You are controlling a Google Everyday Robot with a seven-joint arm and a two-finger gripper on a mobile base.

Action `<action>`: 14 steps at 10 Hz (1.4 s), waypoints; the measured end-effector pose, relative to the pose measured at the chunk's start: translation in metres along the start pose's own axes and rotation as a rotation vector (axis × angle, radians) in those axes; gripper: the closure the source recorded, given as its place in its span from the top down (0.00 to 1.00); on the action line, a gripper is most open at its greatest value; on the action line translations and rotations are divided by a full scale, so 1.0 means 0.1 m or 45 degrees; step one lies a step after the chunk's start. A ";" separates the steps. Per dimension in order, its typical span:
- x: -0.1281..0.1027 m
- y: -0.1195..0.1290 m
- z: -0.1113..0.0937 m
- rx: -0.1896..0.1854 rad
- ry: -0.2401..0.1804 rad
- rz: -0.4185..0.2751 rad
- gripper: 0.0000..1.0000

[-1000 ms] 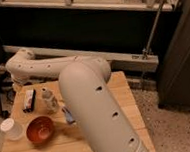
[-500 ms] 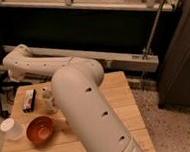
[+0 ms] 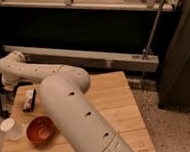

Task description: Push the eraser across the table

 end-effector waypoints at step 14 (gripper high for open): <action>0.36 0.31 0.55 -0.260 0.302 -0.155 0.00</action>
